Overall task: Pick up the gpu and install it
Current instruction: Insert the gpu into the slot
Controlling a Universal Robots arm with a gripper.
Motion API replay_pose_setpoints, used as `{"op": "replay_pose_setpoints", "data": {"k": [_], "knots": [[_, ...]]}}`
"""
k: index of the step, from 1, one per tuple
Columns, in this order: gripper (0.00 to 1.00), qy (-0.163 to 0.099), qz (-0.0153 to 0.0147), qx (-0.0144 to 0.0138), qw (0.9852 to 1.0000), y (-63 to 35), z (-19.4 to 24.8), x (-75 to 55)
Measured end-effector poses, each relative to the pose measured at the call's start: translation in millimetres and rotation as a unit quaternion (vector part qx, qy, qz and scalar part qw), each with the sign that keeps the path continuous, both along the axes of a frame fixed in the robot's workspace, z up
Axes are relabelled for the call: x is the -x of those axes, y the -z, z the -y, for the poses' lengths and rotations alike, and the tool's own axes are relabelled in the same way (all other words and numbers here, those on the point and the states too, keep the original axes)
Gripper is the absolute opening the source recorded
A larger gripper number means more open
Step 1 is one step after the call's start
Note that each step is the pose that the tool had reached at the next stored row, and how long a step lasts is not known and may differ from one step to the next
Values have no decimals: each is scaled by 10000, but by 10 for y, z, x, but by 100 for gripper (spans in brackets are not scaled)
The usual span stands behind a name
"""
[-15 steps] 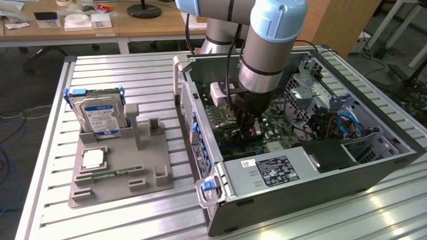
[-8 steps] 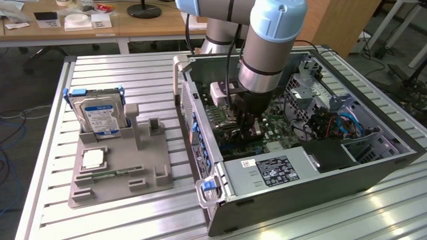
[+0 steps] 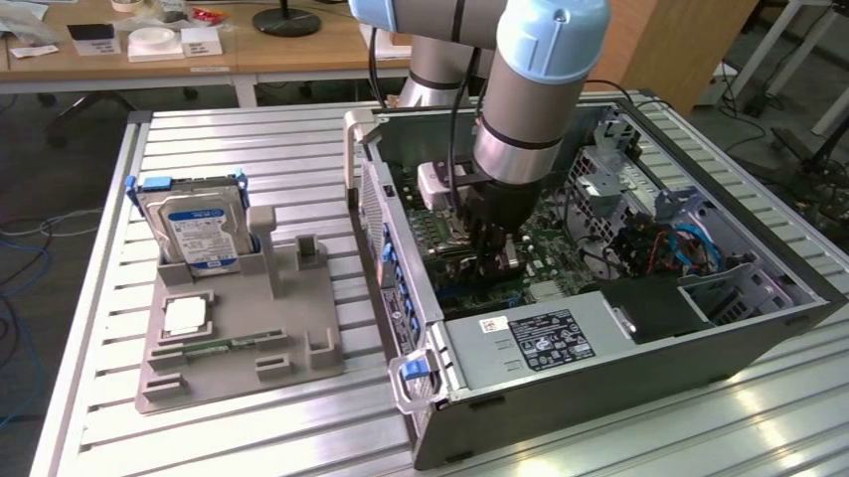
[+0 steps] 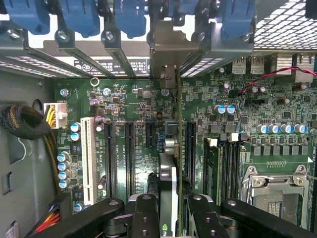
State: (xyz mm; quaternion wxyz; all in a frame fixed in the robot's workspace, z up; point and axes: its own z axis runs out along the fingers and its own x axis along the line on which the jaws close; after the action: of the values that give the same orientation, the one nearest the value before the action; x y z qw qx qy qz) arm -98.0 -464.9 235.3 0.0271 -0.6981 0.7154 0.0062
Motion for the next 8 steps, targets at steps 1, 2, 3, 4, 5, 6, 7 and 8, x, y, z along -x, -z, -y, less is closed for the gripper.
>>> {"op": "replay_pose_setpoints", "data": {"k": [1,2,3,4,5,6,7,8], "knots": [[27,0,0,0,10000,0,0,0],[27,0,0,0,10000,0,0,0],[27,0,0,0,10000,0,0,0],[27,0,0,0,10000,0,0,0],[27,0,1,-2,10000,1,-1,0],[27,2,3,-15,10000,8,-5,0],[28,2,4,-10,10000,8,-4,0],[28,2,3,-6,10000,6,-3,0]]}}
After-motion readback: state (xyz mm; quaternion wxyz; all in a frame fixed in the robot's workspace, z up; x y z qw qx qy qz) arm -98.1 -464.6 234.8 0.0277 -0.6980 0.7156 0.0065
